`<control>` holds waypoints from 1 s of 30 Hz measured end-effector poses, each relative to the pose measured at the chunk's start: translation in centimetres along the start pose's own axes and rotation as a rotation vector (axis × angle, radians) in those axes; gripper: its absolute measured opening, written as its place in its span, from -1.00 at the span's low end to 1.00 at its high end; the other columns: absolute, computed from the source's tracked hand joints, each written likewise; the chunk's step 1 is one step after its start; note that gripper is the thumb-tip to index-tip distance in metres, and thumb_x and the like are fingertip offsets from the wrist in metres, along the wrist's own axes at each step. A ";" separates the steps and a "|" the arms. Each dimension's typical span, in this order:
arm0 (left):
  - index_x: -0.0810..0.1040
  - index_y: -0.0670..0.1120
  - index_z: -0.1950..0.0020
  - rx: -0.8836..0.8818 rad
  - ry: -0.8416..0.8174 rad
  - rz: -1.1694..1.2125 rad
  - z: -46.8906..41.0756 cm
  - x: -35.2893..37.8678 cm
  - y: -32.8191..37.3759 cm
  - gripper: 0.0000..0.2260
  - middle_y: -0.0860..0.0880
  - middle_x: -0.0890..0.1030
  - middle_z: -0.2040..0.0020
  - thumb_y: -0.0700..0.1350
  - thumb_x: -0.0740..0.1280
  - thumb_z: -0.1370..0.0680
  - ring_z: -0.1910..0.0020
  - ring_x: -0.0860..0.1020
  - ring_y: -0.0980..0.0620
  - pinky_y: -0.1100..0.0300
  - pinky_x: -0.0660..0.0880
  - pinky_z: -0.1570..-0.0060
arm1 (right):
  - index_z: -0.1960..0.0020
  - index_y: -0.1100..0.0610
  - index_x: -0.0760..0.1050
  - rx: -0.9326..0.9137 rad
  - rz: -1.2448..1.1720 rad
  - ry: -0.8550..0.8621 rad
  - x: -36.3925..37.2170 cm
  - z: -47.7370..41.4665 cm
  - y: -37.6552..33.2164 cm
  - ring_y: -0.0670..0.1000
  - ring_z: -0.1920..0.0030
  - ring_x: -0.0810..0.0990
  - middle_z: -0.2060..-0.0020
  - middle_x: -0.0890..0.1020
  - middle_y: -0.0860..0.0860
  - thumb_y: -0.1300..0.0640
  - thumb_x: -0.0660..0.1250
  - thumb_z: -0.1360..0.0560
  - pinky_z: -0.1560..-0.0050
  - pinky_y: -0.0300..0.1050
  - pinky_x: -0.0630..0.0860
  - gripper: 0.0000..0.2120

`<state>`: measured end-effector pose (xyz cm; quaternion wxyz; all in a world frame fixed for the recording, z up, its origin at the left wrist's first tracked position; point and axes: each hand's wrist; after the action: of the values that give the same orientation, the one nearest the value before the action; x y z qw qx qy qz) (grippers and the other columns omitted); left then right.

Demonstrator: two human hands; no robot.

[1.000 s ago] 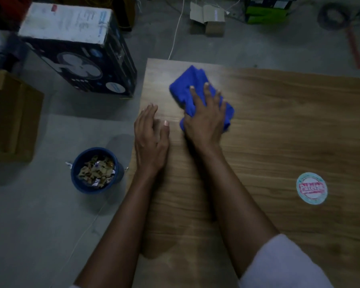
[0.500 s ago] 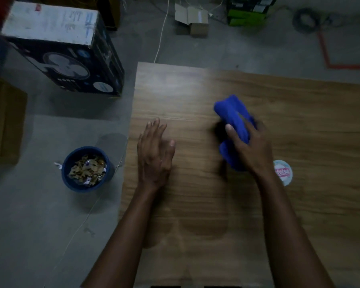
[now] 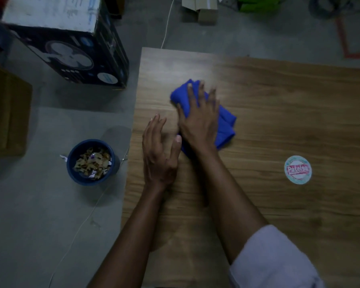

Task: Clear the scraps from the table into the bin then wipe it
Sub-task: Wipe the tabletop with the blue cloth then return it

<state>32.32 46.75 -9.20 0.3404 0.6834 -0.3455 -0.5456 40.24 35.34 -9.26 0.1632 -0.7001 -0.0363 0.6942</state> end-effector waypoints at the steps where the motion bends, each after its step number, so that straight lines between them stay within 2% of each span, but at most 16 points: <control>1: 0.44 -0.22 -0.47 -0.011 0.050 0.024 0.0 -0.1 0.0 -0.51 -0.15 0.42 -0.50 0.03 0.26 -0.62 -0.50 0.36 -0.08 -0.11 0.32 -0.46 | -0.69 0.02 0.00 -0.049 0.002 -0.038 0.3 -0.2 -1.8 0.27 -0.65 -0.13 -0.67 -0.02 0.08 -0.18 0.07 -0.69 -0.61 0.17 -0.16 -0.35; 3: 0.49 -0.26 -0.41 -0.045 0.192 0.061 0.0 -0.3 -0.2 -0.54 -0.18 0.49 -0.41 0.01 0.25 -0.62 -0.41 0.44 -0.11 -0.17 0.39 -0.37 | -0.69 0.01 -0.08 -0.156 0.018 -0.133 0.7 -0.7 -4.9 0.28 -0.64 -0.21 -0.67 -0.09 0.08 -0.17 0.04 -0.70 -0.62 0.16 -0.20 -0.35; 5: 0.52 -0.26 -0.36 -0.127 0.344 0.132 -0.2 -0.7 0.0 -0.57 -0.19 0.54 -0.32 0.01 0.24 -0.62 -0.31 0.49 -0.16 -0.17 0.45 -0.28 | -0.69 -0.01 -0.05 -0.290 -0.023 -0.236 1.2 -1.2 -7.9 0.27 -0.64 -0.18 -0.67 -0.06 0.07 -0.12 0.05 -0.71 -0.62 0.16 -0.16 -0.39; 7: 0.51 -0.25 -0.35 -0.196 0.449 0.182 -0.4 -1.4 0.9 -0.58 -0.18 0.54 -0.27 0.01 0.24 -0.62 -0.26 0.49 -0.16 -0.04 0.45 -0.27 | -0.66 -0.01 0.14 -0.343 -0.322 -0.413 0.1 -0.9 -10.2 0.23 -0.63 0.08 -0.64 0.17 0.11 -0.06 0.17 -0.71 -0.59 0.11 0.07 -0.45; 8: 0.51 -0.25 -0.35 -0.186 0.468 0.165 -0.4 -1.6 1.2 -0.57 -0.18 0.54 -0.27 0.01 0.24 -0.62 -0.25 0.48 -0.14 0.02 0.44 -0.27 | -0.62 0.00 0.26 -0.283 -0.560 -0.478 -0.9 -0.5 -10.6 0.19 -0.53 0.32 -0.54 0.38 0.17 -0.03 0.24 -0.69 -0.49 0.05 0.26 -0.48; 9: 0.50 -0.27 -0.35 -0.145 0.466 0.123 -0.3 -1.8 1.7 -0.58 -0.18 0.53 -0.27 0.00 0.24 -0.61 -0.25 0.47 -0.13 0.06 0.42 -0.27 | -0.56 0.03 0.37 -0.193 -0.784 -0.479 -2.3 0.1 -10.3 0.12 -0.32 0.55 -0.33 0.58 0.19 0.00 0.29 -0.68 -0.31 -0.02 0.43 -0.53; 10: 0.49 -0.28 -0.34 -0.085 0.453 0.065 -0.1 -1.9 1.8 -0.58 -0.20 0.52 -0.26 -0.02 0.24 -0.61 -0.24 0.46 -0.11 0.04 0.40 -0.27 | -0.47 0.07 0.48 -0.099 -0.947 -0.416 -3.7 0.8 -9.2 0.02 -0.07 0.64 -0.10 0.68 0.14 0.04 0.32 -0.67 -0.12 -0.09 0.50 -0.61; 11: 0.50 -0.30 -0.32 -0.016 0.428 0.007 0.1 -1.9 1.9 -0.60 -0.22 0.52 -0.25 -0.04 0.24 -0.61 -0.24 0.46 -0.13 -0.01 0.39 -0.27 | -0.36 0.10 0.56 -0.022 -1.045 -0.313 -5.1 1.3 -7.6 -0.05 0.09 0.63 0.05 0.69 0.09 0.07 0.33 -0.66 -0.01 -0.13 0.52 -0.70; 12: 0.50 -0.31 -0.31 0.041 0.392 -0.041 0.3 -1.9 1.9 -0.61 -0.23 0.53 -0.25 -0.06 0.24 -0.61 -0.24 0.47 -0.15 -0.07 0.39 -0.28 | -0.28 0.08 0.59 0.041 -1.077 -0.190 -6.2 2.0 -5.5 -0.08 0.13 0.61 0.09 0.69 0.08 0.09 0.34 -0.66 0.01 -0.14 0.53 -0.77; 15: 0.51 -0.23 -0.31 0.061 0.230 -0.138 0.5 -1.4 1.3 -0.65 -0.17 0.53 -0.26 -0.06 0.24 -0.61 -0.25 0.47 -0.15 -0.09 0.34 -0.31 | -0.07 0.01 0.61 0.228 -0.837 0.077 -7.8 4.1 2.7 0.01 0.00 0.58 0.00 0.61 0.09 0.01 0.37 -0.64 -0.14 -0.09 0.50 -0.90; 16: 0.51 -0.20 -0.31 0.040 0.177 -0.177 0.4 -1.2 0.9 -0.67 -0.14 0.53 -0.28 -0.05 0.24 -0.62 -0.26 0.47 -0.13 -0.03 0.31 -0.33 | -0.05 0.05 0.62 0.294 -0.736 0.120 -7.9 4.6 5.2 0.06 -0.07 0.57 -0.06 0.56 0.13 -0.06 0.36 -0.63 -0.21 -0.04 0.48 -0.81; 19: 0.51 -0.15 -0.32 0.001 0.082 -0.306 0.0 -0.7 -0.2 -0.69 -0.11 0.54 -0.31 -0.04 0.23 -0.64 -0.28 0.45 -0.14 0.09 0.24 -0.34 | -0.29 0.17 0.61 0.436 -0.405 0.214 -5.9 4.9 10.1 0.26 -0.24 0.50 -0.22 0.48 0.25 -0.22 0.27 -0.56 -0.34 0.14 0.43 -0.47; 22: 0.51 -0.14 -0.31 -0.026 0.079 -0.370 -0.2 -0.2 -0.6 -0.70 -0.11 0.54 -0.32 -0.05 0.23 -0.63 -0.29 0.42 -0.12 0.01 0.26 -0.34 | -0.47 0.21 0.47 0.261 -0.278 0.236 -2.9 5.1 8.0 0.36 -0.31 0.49 -0.32 0.52 0.31 -0.16 0.27 -0.57 -0.37 0.21 0.44 -0.39; 24: 0.53 -0.18 -0.31 0.004 0.086 -0.420 -0.2 0.4 -0.5 -0.69 -0.15 0.54 -0.33 -0.07 0.24 -0.62 -0.31 0.43 -0.16 -0.03 0.26 -0.37 | -0.56 0.21 0.35 -0.007 -0.224 0.128 -1.5 6.3 4.9 0.30 -0.52 0.34 -0.52 0.39 0.24 -0.20 0.18 -0.62 -0.54 0.17 0.26 -0.35; 26: 0.53 -0.21 -0.35 0.105 0.026 -0.389 -1.0 1.8 0.1 -0.65 -0.16 0.55 -0.37 -0.09 0.20 -0.63 -0.38 0.44 -0.19 -0.09 0.28 -0.40 | -0.60 0.17 0.28 -0.196 -0.131 0.064 -0.7 7.0 4.3 0.19 -0.63 0.15 -0.61 0.24 0.13 -0.18 0.05 -0.68 -0.61 0.13 0.08 -0.38; 30: 0.47 -0.21 -0.47 0.271 -0.192 -0.295 -3.9 6.9 2.8 -0.55 -0.17 0.50 -0.45 -0.02 0.14 -0.66 -0.48 0.40 -0.20 -0.12 0.21 -0.51 | -0.61 0.09 0.27 -0.153 -0.030 0.089 -1.6 3.6 9.4 0.18 -0.61 0.21 -0.61 0.26 0.09 -0.08 0.00 -0.69 -0.57 0.21 0.14 -0.45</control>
<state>37.02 39.79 -9.67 0.1276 0.7111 -0.3429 -0.6004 34.97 26.67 -10.26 0.1209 -0.7402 -0.0924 0.6549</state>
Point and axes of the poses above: each hand's wrist, its own z-axis away from the middle knuckle, its own x-axis out of the palm, y = z × x
